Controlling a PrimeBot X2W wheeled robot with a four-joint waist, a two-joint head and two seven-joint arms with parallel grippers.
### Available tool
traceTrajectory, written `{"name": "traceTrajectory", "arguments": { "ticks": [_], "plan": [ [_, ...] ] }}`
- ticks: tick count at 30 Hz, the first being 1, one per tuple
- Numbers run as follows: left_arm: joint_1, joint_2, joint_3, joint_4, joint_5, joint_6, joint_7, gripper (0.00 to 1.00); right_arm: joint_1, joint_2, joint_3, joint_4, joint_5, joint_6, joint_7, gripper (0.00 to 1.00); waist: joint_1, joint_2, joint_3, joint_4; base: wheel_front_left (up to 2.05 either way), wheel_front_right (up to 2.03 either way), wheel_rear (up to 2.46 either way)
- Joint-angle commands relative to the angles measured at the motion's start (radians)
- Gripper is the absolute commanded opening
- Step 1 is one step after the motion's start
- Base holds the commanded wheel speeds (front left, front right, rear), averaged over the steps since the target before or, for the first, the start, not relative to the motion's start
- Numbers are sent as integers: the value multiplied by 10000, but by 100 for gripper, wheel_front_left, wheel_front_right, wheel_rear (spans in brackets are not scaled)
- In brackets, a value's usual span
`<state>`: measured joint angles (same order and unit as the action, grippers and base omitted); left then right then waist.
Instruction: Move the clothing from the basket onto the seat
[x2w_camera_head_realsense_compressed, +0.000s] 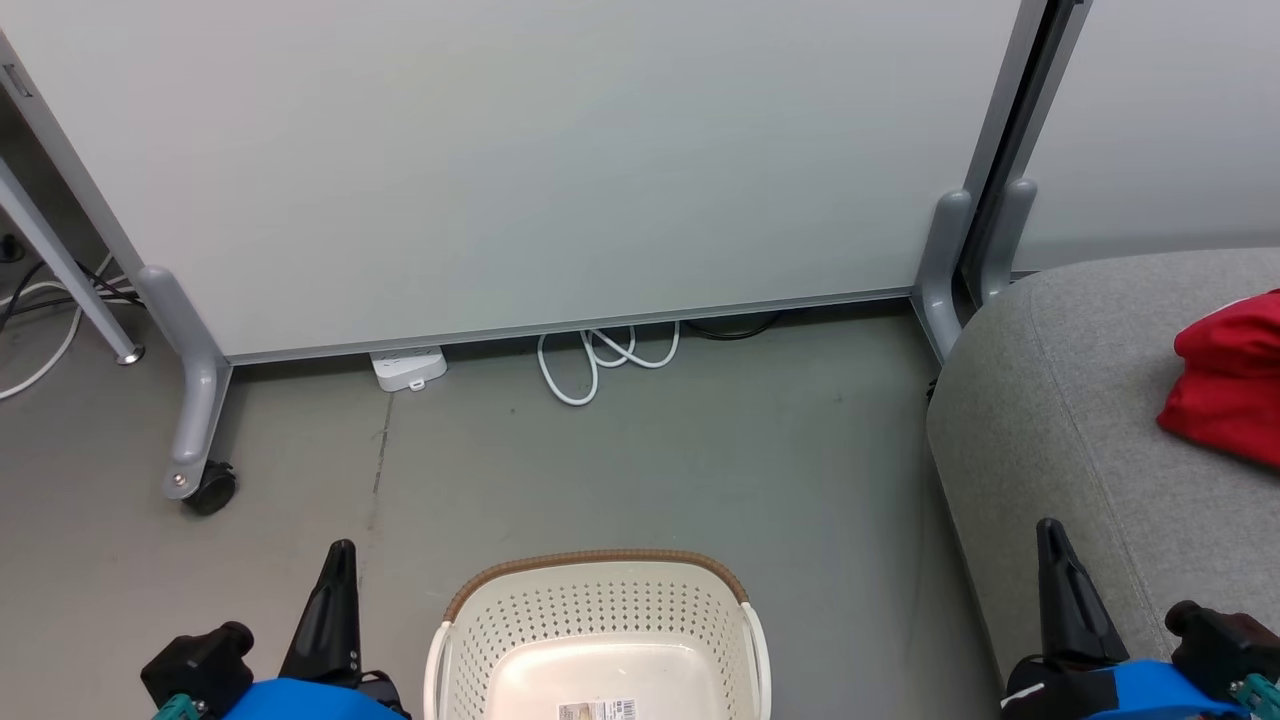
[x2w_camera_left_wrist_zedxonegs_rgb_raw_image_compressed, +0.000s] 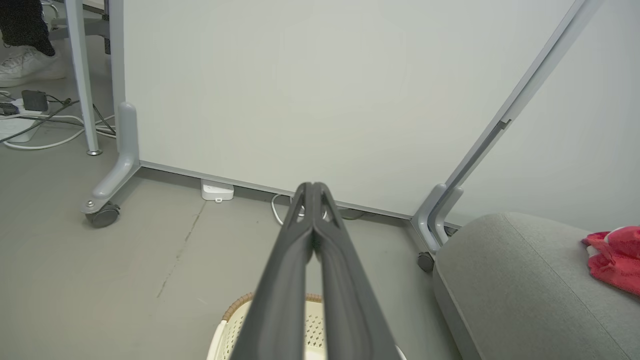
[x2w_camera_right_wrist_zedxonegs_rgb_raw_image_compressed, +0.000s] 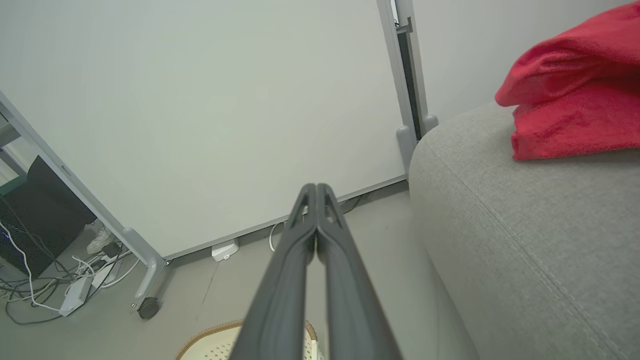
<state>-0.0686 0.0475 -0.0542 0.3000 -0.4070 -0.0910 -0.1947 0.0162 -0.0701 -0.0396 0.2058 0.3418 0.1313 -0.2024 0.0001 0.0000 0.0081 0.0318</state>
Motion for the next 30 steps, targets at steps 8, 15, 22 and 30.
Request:
{"name": "traceTrajectory", "arguments": {
  "ticks": [8, 15, 22, 30],
  "plan": [
    [-232, 37, 279, -257, -1717, -89, 398, 0, -398, 26, -123, -67, 1815, -2, 429, 0, -1, 0, -5, -26, 0, 0, 0],
    [-266, 38, 424, -295, -2796, -122, 674, 0, -511, 44, -187, -18, 2951, -2, 710, 0, -1, 0, -10, -46, 0, 0, 0],
    [-303, 39, 558, -323, -3785, -157, 928, 0, -603, 60, -248, 29, 3989, -3, 976, 0, -1, 0, -15, -66, 0, 0, 0],
    [-339, 40, 709, -351, -4831, -187, 1208, 0, -714, 78, -313, 80, 5092, -3, 1254, 0, -1, 0, -21, -88, 0, 0, 0]
  ]
}}
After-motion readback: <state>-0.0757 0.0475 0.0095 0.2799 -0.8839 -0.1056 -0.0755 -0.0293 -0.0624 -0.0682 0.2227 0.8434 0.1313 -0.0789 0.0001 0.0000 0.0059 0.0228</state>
